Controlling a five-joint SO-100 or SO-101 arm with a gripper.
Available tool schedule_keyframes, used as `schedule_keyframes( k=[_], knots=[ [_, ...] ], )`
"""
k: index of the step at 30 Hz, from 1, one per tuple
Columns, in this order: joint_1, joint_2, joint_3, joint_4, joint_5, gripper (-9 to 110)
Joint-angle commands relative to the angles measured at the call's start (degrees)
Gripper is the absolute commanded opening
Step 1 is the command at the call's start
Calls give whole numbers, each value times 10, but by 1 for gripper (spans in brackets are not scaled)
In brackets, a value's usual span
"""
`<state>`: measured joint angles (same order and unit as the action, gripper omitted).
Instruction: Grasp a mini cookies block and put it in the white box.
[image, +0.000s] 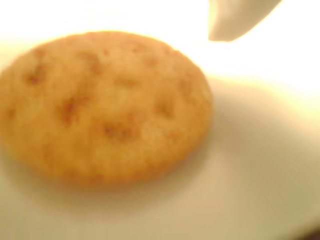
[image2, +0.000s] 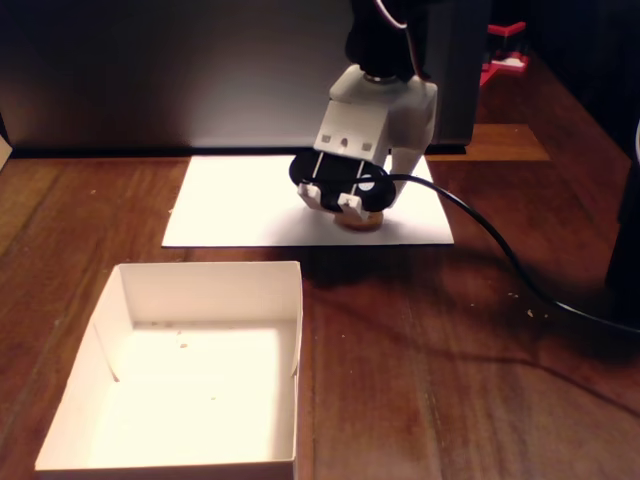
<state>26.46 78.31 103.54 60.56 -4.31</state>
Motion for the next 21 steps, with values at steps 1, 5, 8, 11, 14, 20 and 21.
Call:
schedule_keyframes(
  k=[1, 5, 8, 11, 14, 20, 21],
  knots=[
    [-21, 56, -50, 18, -4, 34],
    [-30, 47, -54, 21, 2, 34],
    [-25, 34, -59, 22, 4, 34],
    [-12, 18, -66, 25, 11, 34],
    [2, 5, -76, 27, 11, 34],
    [18, -13, -100, 26, 19, 34],
    [18, -17, -102, 28, 18, 34]
  ],
)
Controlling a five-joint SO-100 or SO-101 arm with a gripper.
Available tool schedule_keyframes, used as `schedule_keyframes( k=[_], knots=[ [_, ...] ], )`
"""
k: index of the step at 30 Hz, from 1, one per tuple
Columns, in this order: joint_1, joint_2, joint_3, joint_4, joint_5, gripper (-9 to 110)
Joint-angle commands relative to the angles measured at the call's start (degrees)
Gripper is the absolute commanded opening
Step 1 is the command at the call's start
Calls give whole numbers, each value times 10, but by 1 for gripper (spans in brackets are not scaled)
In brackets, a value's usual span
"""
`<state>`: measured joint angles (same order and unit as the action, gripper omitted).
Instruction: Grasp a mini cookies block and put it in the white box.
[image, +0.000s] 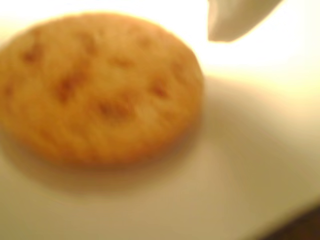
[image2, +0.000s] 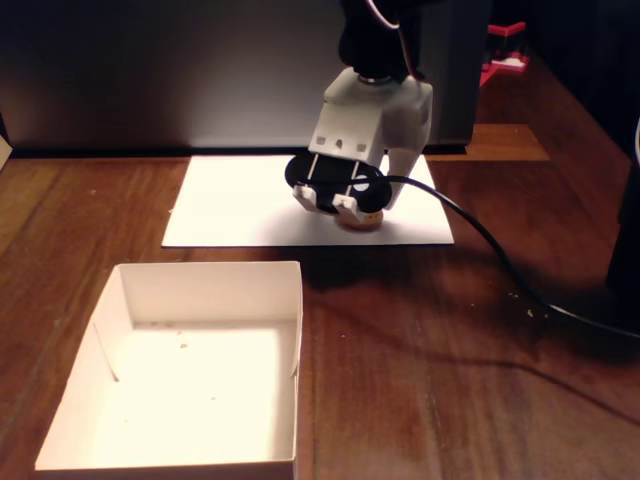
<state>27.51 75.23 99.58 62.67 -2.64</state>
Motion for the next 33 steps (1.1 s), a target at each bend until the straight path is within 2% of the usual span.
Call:
schedule_keyframes(
  k=[1, 12, 33],
  knots=[
    [5, 12, -62, 7, -1, 34],
    [-19, 6, -62, 27, -5, 34],
    [-4, -27, -74, 27, -3, 34]
  ],
)
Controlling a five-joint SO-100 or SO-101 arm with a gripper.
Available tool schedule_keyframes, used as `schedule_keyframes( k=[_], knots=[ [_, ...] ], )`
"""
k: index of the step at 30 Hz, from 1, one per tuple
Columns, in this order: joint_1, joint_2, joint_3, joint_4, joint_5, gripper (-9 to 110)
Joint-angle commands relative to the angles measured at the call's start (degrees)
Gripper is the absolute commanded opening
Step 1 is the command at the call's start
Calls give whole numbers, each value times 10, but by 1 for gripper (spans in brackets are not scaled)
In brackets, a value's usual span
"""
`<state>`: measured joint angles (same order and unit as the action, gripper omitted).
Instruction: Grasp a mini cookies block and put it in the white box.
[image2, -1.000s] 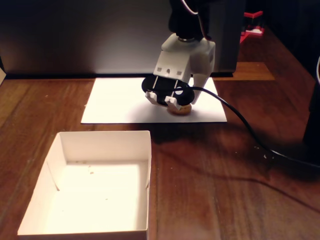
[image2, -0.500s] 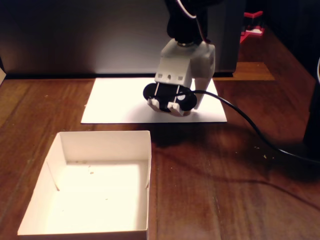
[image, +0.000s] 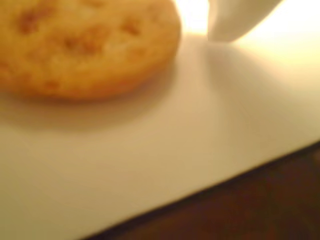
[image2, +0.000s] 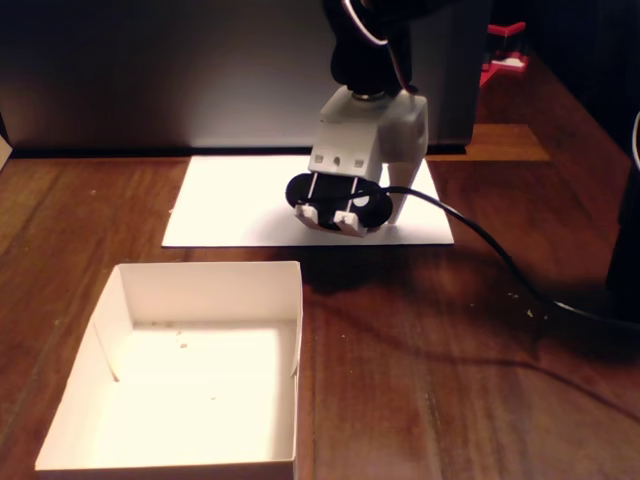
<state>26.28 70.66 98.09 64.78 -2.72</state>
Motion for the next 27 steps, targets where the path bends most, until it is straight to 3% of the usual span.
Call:
schedule_keyframes(
  k=[1, 27],
  knots=[
    [10, 17, -61, 6, -2, 34],
    [18, 6, -77, 8, -7, 30]
  ],
)
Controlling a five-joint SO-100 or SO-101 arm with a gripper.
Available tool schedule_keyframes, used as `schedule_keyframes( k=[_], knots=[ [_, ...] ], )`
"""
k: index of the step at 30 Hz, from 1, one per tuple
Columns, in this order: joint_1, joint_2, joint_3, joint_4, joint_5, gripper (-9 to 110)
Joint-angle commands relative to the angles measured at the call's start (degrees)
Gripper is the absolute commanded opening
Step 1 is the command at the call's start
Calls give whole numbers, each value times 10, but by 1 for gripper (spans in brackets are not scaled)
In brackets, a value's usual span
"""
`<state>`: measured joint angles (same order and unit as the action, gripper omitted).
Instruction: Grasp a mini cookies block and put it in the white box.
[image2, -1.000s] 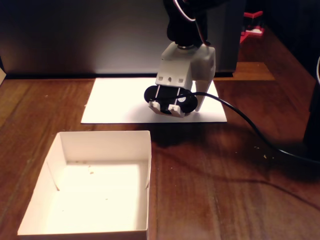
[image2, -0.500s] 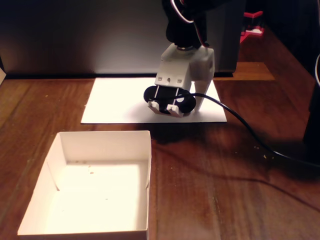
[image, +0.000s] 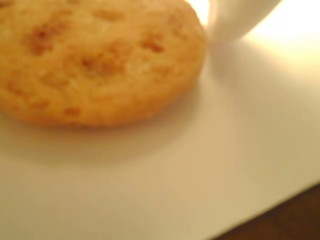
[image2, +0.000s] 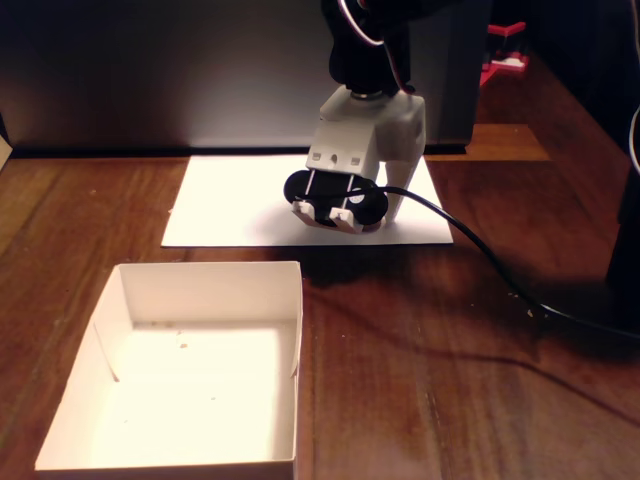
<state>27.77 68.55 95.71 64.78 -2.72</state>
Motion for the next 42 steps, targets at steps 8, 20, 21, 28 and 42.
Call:
schedule_keyframes(
  k=[8, 20, 21, 28, 42],
  knots=[
    [7, 29, -53, 7, -4, 16],
    [24, 75, -54, 3, -14, 15],
    [24, 86, -54, 3, -17, 14],
    [15, 171, -54, -1, -39, 14],
    [-82, 324, -69, 33, -62, 15]
  ],
)
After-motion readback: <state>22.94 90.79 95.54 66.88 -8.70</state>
